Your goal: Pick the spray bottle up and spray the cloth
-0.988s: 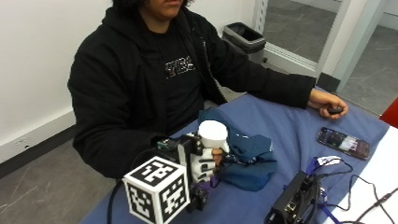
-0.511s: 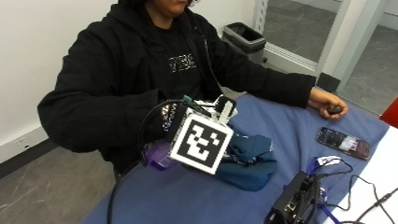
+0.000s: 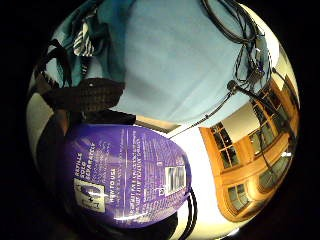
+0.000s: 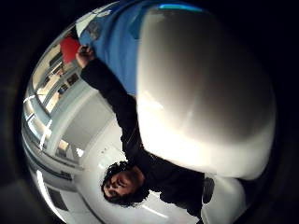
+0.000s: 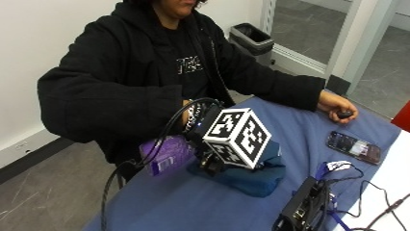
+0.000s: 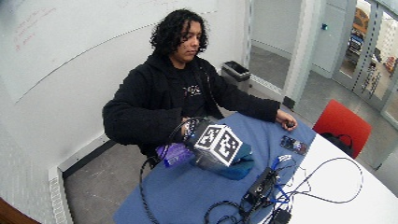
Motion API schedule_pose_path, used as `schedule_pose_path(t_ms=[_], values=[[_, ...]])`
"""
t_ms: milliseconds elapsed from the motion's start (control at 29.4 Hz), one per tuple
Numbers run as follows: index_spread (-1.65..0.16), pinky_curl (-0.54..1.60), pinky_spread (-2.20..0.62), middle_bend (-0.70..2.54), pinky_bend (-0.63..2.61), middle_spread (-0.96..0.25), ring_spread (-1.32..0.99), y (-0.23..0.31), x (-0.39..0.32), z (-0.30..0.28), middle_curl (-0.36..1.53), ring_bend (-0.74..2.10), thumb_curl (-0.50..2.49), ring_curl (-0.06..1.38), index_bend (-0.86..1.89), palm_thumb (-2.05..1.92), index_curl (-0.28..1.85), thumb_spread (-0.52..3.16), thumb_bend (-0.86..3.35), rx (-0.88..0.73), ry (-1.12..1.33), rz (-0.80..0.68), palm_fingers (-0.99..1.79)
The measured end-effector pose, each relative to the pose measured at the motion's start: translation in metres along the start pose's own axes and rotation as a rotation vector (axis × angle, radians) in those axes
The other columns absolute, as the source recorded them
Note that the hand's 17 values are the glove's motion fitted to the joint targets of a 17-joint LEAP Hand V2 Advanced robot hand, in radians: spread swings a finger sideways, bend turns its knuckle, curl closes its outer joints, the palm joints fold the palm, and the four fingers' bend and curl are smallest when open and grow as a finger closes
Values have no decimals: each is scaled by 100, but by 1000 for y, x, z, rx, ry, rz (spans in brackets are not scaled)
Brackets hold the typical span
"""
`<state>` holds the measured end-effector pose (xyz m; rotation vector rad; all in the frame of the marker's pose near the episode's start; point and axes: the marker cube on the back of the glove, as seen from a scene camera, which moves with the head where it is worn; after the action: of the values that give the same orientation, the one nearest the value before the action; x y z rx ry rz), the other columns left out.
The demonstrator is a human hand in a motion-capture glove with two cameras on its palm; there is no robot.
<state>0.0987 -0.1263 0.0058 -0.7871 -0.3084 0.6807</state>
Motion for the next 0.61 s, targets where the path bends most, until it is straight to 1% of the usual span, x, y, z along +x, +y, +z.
schedule_pose_path(t_ms=[170, 375, 511, 613], values=[[-23, 42, -21, 55, 41, -15, -19, -21, 0, 11, 53, 55, 75, 49, 25, 100, 61, 38, -3, -63, 76, 60, 127], [-22, 42, -19, 54, 41, -14, -19, -59, -12, 13, 53, 54, 76, 49, 24, 100, 62, 39, -3, -84, 109, 101, 127], [-22, 42, -19, 54, 41, -14, -19, -55, 1, 38, 53, 54, 76, 49, 23, 100, 62, 40, -3, -163, 160, 116, 127], [-22, 42, -19, 54, 40, -14, -19, -50, -5, 37, 53, 54, 76, 49, 23, 100, 62, 40, -3, -153, 159, 82, 127]])
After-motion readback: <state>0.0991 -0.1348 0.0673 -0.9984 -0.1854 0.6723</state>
